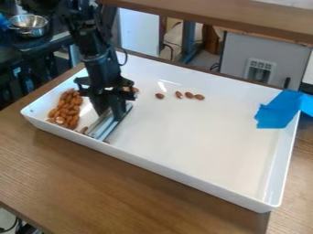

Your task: Sweep into pile

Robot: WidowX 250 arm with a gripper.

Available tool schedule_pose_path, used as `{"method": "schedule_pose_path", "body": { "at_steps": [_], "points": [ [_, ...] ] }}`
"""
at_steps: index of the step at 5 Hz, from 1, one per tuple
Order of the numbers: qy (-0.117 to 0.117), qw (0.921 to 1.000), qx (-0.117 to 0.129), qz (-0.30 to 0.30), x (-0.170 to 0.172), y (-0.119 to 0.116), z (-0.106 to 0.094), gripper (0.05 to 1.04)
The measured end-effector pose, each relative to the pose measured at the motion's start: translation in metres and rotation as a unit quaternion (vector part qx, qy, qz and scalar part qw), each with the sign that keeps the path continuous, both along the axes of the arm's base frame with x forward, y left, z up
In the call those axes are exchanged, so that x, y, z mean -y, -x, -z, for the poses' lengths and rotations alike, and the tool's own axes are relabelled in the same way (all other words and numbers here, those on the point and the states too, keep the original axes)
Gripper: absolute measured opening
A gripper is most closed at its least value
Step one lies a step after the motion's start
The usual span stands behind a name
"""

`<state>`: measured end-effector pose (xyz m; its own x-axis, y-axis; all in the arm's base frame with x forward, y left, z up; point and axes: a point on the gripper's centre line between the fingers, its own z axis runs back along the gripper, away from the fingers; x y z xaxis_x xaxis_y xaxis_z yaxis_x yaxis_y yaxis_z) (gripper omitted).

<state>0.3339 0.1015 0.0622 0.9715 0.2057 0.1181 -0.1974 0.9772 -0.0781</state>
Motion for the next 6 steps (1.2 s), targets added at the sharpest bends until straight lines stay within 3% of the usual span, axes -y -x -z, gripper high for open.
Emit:
{"method": "schedule_pose_path", "body": {
  "at_steps": [1, 2, 3, 4, 5, 6],
  "points": [
    [-0.031, 0.9994, 0.014, -0.003, -0.031, 0.005, 0.000, 0.370],
    [-0.035, 0.9992, 0.017, 0.003, -0.040, 0.006, -0.001, 0.370],
    [-0.001, 1.0000, 0.004, -0.008, -0.030, 0.007, -0.006, 0.370],
    [0.055, 0.9982, 0.024, 0.010, 0.007, -0.009, -0.027, 0.370],
    [0.079, 0.9931, 0.069, 0.053, 0.064, -0.029, -0.048, 0.370],
    [0.088, 0.9909, 0.076, 0.067, 0.096, -0.037, -0.055, 0.370]
  ]
}}
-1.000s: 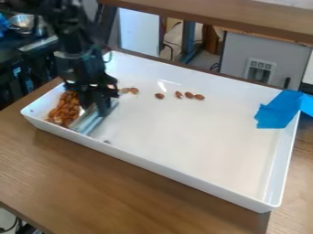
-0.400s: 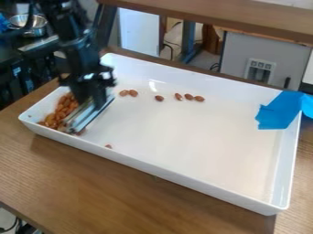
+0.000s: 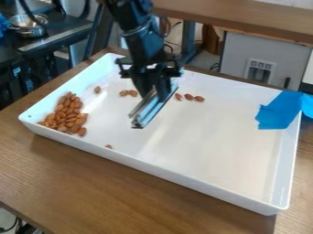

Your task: Sweep into pile

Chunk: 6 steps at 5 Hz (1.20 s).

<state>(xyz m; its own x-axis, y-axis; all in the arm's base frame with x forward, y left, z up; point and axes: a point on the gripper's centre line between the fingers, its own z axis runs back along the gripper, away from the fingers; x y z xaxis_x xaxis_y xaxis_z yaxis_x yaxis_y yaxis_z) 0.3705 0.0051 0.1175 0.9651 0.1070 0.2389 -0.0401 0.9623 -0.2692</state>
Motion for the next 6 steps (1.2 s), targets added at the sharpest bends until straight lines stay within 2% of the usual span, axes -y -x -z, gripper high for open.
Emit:
{"method": "schedule_pose_path", "body": {
  "at_steps": [1, 2, 4, 5, 6],
  "points": [
    [-0.006, 0.9994, 0.033, 0.010, 0.029, -0.016, -0.016, 0.370],
    [-0.011, 0.9994, 0.030, 0.011, 0.053, -0.034, -0.007, 0.370],
    [-0.043, 0.9991, 0.005, 0.005, 0.081, -0.073, 0.023, 0.370],
    [-0.051, 0.9987, -0.001, -0.003, 0.081, -0.079, 0.035, 0.370],
    [-0.050, 0.9987, -0.002, -0.009, 0.074, -0.080, 0.036, 0.370]
  ]
}}
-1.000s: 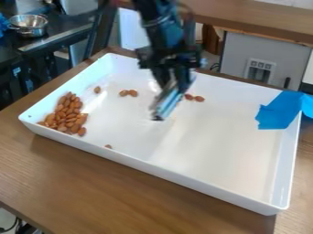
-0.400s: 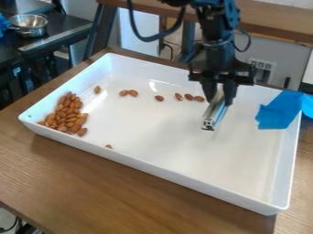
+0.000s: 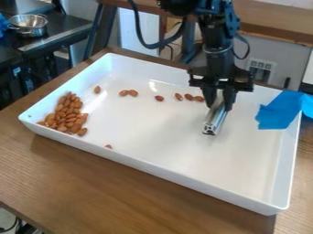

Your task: Sweep into pile

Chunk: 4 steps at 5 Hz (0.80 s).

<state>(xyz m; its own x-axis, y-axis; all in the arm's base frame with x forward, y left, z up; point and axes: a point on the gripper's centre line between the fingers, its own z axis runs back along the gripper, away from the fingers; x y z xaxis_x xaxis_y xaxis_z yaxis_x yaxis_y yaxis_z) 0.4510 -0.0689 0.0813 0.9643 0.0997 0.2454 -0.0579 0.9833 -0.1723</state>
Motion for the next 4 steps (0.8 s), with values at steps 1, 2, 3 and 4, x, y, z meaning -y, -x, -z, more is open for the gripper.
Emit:
{"method": "schedule_pose_path", "body": {
  "at_steps": [1, 2, 3, 4],
  "points": [
    [-0.012, 0.9999, 0.005, -0.010, -0.015, -0.002, 0.002, 0.370],
    [-0.018, 0.9995, 0.002, -0.024, -0.029, -0.003, 0.013, 0.370],
    [-0.021, 0.9990, 0.002, -0.039, -0.042, -0.003, 0.015, 0.370],
    [-0.021, 0.9983, -0.001, -0.055, -0.054, -0.002, 0.018, 0.370]
  ]
}}
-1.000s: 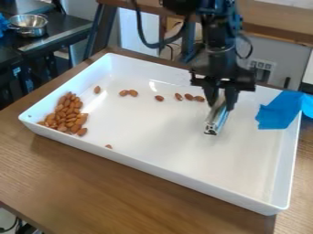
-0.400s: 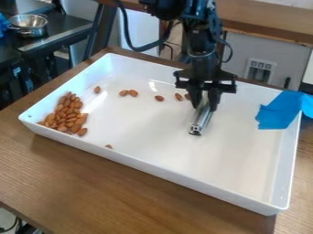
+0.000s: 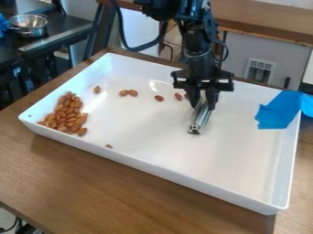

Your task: Sweep into pile

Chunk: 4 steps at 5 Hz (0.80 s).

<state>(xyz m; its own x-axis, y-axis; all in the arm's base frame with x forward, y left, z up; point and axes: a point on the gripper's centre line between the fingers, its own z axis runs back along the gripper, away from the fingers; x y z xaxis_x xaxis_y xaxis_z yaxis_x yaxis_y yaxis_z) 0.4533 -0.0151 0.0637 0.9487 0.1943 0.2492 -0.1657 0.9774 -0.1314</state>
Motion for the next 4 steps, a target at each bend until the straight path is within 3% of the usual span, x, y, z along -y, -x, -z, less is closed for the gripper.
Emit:
{"method": "schedule_pose_path", "body": {
  "at_steps": [1, 2, 3, 4],
  "points": [
    [0.012, 0.9990, -0.009, -0.042, -0.028, 0.002, -0.001, 0.370],
    [0.031, 0.9932, -0.027, -0.109, -0.082, 0.012, -0.002, 0.370],
    [0.036, 0.9887, -0.032, -0.142, -0.103, 0.018, -0.002, 0.370],
    [0.054, 0.9667, -0.041, -0.247, -0.122, 0.021, -0.007, 0.370]
  ]
}}
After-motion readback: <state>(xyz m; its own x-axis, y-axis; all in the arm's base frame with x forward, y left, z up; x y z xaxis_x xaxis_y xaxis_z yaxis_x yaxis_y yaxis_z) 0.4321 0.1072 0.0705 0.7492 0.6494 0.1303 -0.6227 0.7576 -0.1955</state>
